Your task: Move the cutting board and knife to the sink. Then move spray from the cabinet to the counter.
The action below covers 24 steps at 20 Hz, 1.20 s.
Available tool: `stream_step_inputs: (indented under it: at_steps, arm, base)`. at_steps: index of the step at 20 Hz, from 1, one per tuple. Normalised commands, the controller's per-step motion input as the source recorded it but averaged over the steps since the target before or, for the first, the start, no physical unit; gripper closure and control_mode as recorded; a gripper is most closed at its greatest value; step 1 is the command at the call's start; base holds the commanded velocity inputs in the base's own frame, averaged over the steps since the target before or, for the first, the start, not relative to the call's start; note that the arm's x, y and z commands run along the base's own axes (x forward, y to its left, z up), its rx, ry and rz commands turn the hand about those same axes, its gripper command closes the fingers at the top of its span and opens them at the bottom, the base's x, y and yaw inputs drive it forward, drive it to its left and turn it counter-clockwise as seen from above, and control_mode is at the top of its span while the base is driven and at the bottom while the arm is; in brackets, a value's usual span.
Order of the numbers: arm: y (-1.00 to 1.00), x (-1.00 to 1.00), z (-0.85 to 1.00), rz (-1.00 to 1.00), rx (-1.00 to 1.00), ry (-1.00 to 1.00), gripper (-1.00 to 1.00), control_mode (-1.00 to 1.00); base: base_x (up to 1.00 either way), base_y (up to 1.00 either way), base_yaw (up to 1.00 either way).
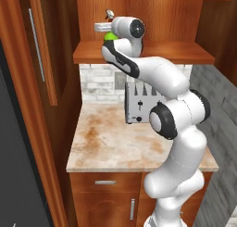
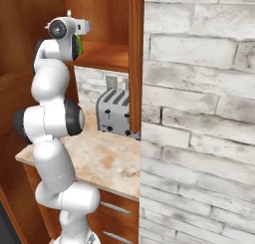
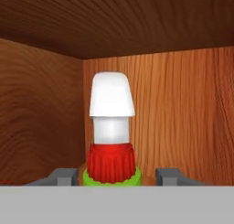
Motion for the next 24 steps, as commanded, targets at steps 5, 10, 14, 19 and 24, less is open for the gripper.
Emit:
stream_step_inputs:
  at_steps: [5, 10, 14, 19, 24]
  arm:
    - [0.07, -0.08, -0.02, 0.01, 0.0, 0.0, 1.0, -1.0]
    - [0.0, -0.68, 0.0, 0.01, 0.0, 0.0, 1.0, -1.0]
    - [0.0, -0.78, 0.0, 0.0, 0.0, 0.0, 1.0, -1.0]
    - [0.0, -0.77, 0.0, 0.0, 0.0, 0.0, 1.0, -1.0]
    - [0.0, -0.95, -0.02, 0.0, 0.0, 0.01, 1.0, -1.0]
  base:
    - [0.0, 0.0, 0.0]
    - [0.0, 0.0, 0.0]
    - [0.0, 0.0, 0.0]
    - [0.0, 0.0, 0.0]
    - [0.0, 0.0, 0.0]
